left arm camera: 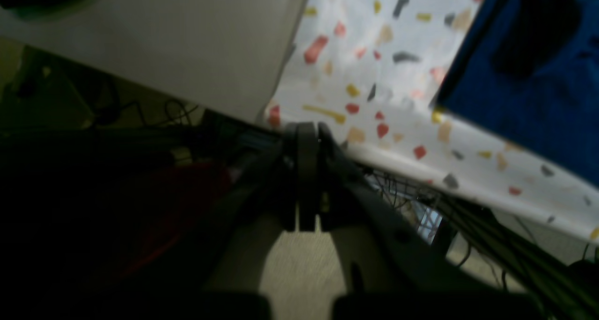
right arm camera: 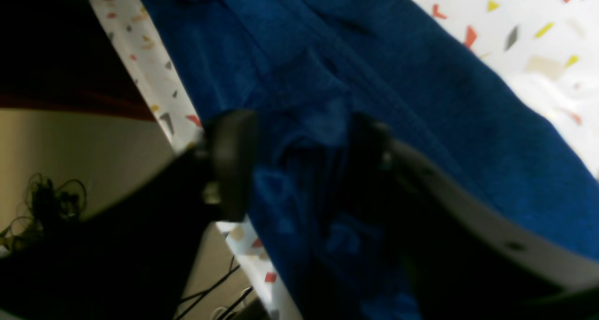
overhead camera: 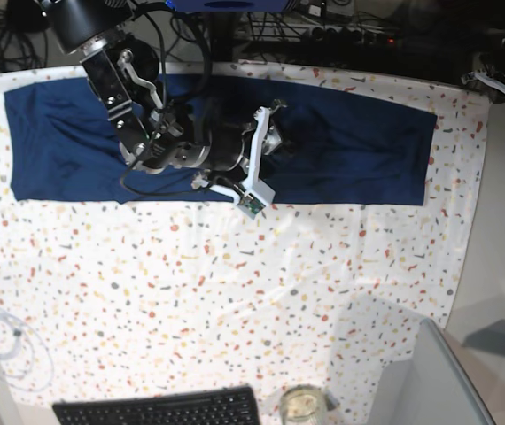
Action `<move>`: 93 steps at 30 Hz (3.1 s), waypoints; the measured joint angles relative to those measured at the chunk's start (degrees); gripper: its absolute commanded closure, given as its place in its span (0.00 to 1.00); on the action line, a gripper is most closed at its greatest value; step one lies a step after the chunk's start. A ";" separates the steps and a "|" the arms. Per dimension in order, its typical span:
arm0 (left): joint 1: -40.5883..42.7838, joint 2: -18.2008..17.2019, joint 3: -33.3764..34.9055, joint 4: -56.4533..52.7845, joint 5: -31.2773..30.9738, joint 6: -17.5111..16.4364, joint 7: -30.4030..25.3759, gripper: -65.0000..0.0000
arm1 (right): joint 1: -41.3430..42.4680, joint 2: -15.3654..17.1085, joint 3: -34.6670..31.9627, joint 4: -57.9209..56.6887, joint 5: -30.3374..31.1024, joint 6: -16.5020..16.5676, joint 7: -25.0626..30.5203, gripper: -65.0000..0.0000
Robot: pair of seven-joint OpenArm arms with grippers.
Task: Layout the t-shirt on the table in an organized manner, then fold the t-shirt properly
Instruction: 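Lift the sleeve with the right gripper and fold it across the shirt, then lay the sleeve on the shirt and pull the right gripper back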
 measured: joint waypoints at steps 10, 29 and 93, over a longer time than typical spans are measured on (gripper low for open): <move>3.76 1.16 -0.22 0.00 -0.33 -0.13 -9.51 1.00 | 7.13 -0.26 -14.69 4.59 -4.39 -10.01 -8.87 0.36; 3.58 4.00 -6.05 0.00 -0.42 -0.17 -10.43 1.00 | 16.55 -7.93 -22.12 -23.41 -5.07 -16.96 2.01 0.55; -1.14 3.96 -4.70 -4.17 -0.52 -0.24 -10.97 1.00 | -2.47 9.14 26.25 4.87 2.69 -17.90 5.03 0.81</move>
